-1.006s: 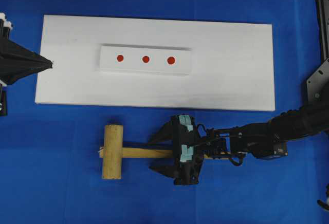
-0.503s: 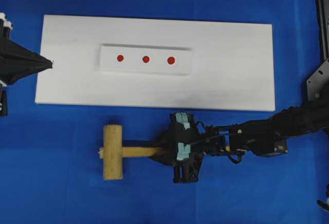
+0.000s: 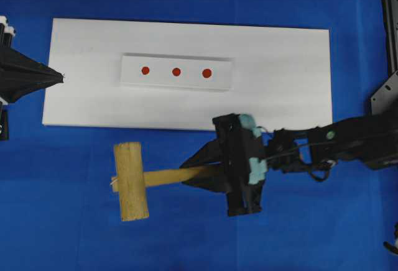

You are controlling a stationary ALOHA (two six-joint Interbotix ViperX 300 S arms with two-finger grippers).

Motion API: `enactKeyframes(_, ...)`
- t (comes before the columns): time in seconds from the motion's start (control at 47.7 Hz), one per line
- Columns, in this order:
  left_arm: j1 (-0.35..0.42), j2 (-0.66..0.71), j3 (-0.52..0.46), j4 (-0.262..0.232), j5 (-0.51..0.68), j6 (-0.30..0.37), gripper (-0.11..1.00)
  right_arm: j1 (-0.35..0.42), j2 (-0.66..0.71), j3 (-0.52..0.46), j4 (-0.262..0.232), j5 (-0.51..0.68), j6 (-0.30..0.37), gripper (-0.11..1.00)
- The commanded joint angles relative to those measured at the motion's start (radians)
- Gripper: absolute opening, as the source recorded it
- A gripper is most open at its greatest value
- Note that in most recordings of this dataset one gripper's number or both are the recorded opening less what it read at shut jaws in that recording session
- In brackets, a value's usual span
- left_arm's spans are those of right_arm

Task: Hit the mark with a hammer.
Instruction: 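Lift the mallet with the right gripper and swing it over the board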

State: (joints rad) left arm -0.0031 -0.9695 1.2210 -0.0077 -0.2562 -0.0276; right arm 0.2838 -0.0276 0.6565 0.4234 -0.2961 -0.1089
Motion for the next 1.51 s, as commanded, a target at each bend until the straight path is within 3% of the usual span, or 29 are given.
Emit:
enactKeyframes(0.0,0.002,0.005,-0.012,-0.002,-0.005,-0.002,0.00,-0.006,-0.074,-0.014,-0.002,0.011,-0.012,0.10)
enactKeyframes(0.251,0.000,0.005,-0.012,0.000,-0.005,-0.002,0.00,-0.038,-0.075,-0.017,-0.003,0.012,-0.021,0.10)
enactKeyframes(0.44,0.002,0.005,-0.011,0.000,-0.005,-0.002,0.00,-0.124,-0.077,-0.018,-0.005,0.017,-0.032,0.10)
enactKeyframes(0.691,0.002,0.005,-0.012,0.000,-0.005,-0.002,0.00,-0.256,-0.077,-0.025,-0.006,0.037,-0.135,0.10)
enactKeyframes(1.048,0.000,0.005,-0.011,0.000,-0.005,-0.028,0.00,-0.270,-0.080,-0.025,-0.020,0.031,-0.219,0.10)
enactKeyframes(1.299,0.002,0.003,-0.012,-0.002,-0.009,-0.060,0.00,-0.290,-0.101,-0.021,-0.044,-0.041,-0.471,0.10)
enactKeyframes(1.488,0.000,0.003,-0.012,-0.002,-0.009,-0.091,0.00,-0.291,-0.106,-0.017,-0.054,-0.123,-0.807,0.10)
